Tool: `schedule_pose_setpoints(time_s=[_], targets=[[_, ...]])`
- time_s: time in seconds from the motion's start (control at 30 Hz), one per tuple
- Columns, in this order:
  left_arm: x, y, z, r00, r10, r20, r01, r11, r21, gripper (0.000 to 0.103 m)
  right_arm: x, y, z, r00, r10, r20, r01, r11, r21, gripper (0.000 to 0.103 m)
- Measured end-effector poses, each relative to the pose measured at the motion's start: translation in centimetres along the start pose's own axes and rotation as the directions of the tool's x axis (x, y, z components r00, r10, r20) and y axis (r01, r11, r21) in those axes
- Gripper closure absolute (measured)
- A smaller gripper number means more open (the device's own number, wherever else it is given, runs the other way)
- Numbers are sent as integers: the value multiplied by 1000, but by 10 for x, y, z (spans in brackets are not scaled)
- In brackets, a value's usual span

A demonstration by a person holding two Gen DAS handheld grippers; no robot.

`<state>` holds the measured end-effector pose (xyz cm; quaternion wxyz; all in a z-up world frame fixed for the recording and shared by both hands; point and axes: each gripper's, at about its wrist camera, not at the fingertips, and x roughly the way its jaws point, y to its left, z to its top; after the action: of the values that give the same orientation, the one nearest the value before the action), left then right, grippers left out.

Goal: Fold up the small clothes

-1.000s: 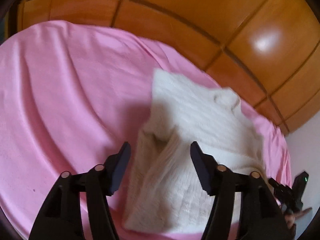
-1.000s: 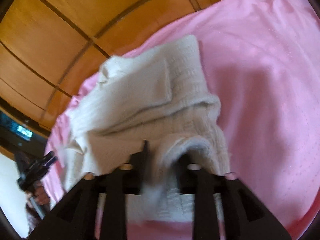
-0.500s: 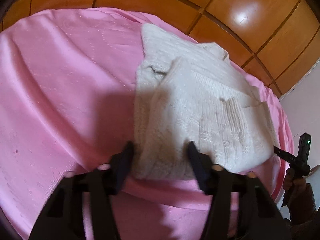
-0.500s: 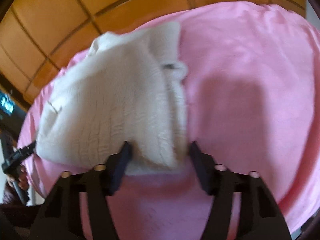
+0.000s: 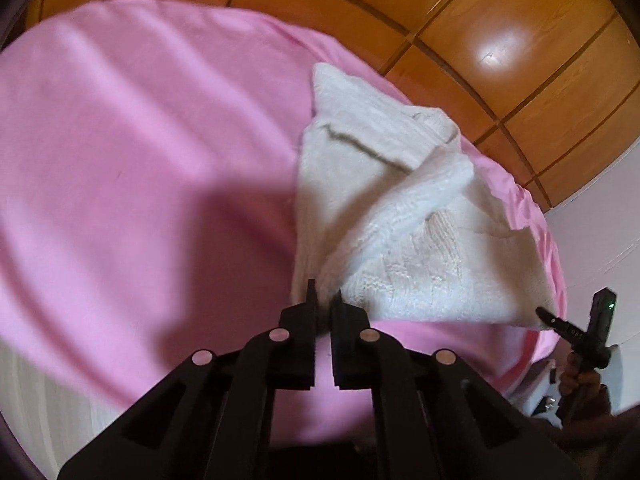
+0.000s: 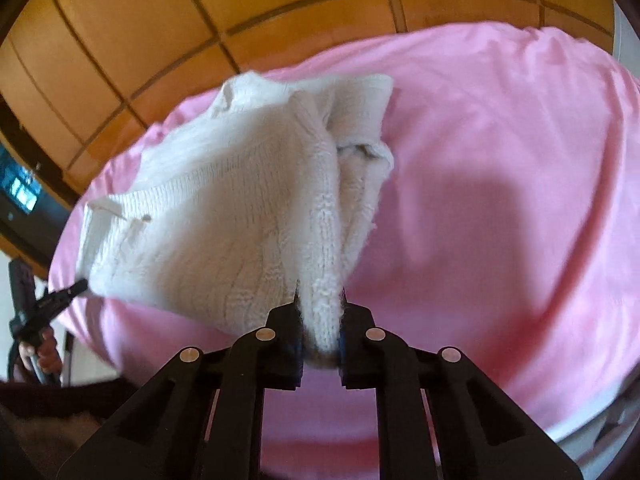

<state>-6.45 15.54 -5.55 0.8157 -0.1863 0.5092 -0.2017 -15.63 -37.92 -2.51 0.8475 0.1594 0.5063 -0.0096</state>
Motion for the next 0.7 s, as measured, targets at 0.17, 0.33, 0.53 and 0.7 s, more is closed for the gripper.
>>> schedule_pose_setpoints(time_s=[0.17, 0.33, 0.53, 0.7], targets=[[-12, -4, -29, 998, 36, -49, -35, 999, 36, 95, 2, -16, -29, 996, -4, -86, 6, 1000, 22, 92], [-31, -14, -1, 995, 67, 78, -73, 994, 83, 51, -7, -15, -9, 999, -37, -19, 37, 999, -2, 66], [-8, -59, 25, 992, 80, 103, -109, 939, 325, 42, 2, 2, 35, 993, -79, 89, 86, 993, -81, 55], [34, -82, 32, 994, 110, 29, -111, 887, 449, 41, 37, 17, 64, 988, -127, 90, 140, 978, -153, 55]])
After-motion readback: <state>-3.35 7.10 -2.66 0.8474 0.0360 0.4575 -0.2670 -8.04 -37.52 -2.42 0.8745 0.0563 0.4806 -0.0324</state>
